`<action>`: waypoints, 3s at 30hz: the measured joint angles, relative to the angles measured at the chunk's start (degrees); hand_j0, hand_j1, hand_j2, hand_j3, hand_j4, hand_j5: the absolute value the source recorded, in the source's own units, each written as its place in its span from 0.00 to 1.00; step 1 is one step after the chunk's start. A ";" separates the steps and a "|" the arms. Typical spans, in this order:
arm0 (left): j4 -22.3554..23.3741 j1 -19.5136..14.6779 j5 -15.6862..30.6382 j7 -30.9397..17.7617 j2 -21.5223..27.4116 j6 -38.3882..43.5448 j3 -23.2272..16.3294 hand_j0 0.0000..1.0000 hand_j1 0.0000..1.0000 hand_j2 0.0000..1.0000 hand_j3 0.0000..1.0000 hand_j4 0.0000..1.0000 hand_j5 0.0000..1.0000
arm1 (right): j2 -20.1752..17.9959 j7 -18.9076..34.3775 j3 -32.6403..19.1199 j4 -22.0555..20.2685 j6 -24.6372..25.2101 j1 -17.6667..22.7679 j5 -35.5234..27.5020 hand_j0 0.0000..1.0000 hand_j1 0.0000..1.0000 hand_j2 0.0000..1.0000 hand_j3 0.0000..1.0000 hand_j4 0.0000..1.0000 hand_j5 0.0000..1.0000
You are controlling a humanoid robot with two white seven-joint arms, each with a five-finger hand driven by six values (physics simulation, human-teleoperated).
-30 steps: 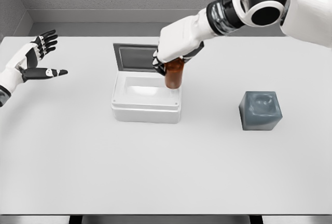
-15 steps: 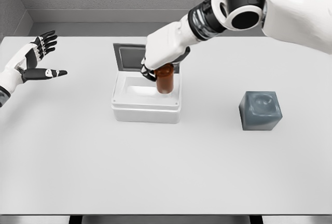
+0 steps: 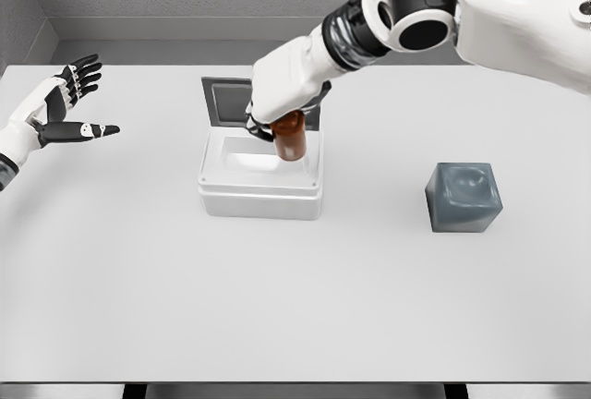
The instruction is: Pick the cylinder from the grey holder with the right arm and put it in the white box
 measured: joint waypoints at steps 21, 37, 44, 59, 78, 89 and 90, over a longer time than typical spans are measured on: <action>0.00 0.00 0.00 -0.07 0.00 0.07 0.00 1.00 1.00 1.00 1.00 1.00 1.00 | 3.67 0.00 3.80 2.76 0.02 -1.93 1.26 0.42 0.42 0.42 0.42 0.42 0.42; -0.04 0.09 0.00 -0.08 0.00 0.08 0.00 1.00 1.00 1.00 1.00 1.00 1.00 | 4.20 -0.01 5.00 3.49 0.03 -2.02 1.25 0.43 0.43 0.43 0.43 0.43 0.43; -0.03 0.09 -0.01 -0.08 0.08 0.08 0.00 1.00 1.00 1.00 1.00 1.00 1.00 | 4.19 0.00 5.13 3.90 0.01 -2.02 1.43 1.00 1.00 1.00 1.00 1.00 1.00; -0.68 1.23 -0.12 -0.04 1.43 -5.60 -0.50 1.00 1.00 1.00 1.00 1.00 1.00 | -1.56 0.01 0.61 -1.12 0.01 -1.32 -1.44 1.00 1.00 1.00 1.00 1.00 1.00; 12.96 -11.86 -11.28 1.49 -11.63 -18.32 -1.34 0.22 0.22 0.22 0.22 0.22 0.22 | -29.64 -0.06 -7.22 -1.22 -0.05 11.61 -23.62 1.00 1.00 1.00 1.00 1.00 1.00; 21.32 -16.44 -12.26 1.67 -16.18 -18.31 -1.19 0.25 0.25 0.25 0.25 0.25 0.25 | -30.56 -0.03 -8.25 3.66 -0.05 14.33 -23.62 1.00 1.00 1.00 1.00 1.00 1.00; 21.40 -16.44 -12.25 1.66 -16.74 -18.33 -1.20 0.25 0.25 0.25 0.25 0.25 0.25 | -30.55 -0.02 -8.28 3.79 -0.05 14.33 -23.62 1.00 1.00 1.00 1.00 1.00 1.00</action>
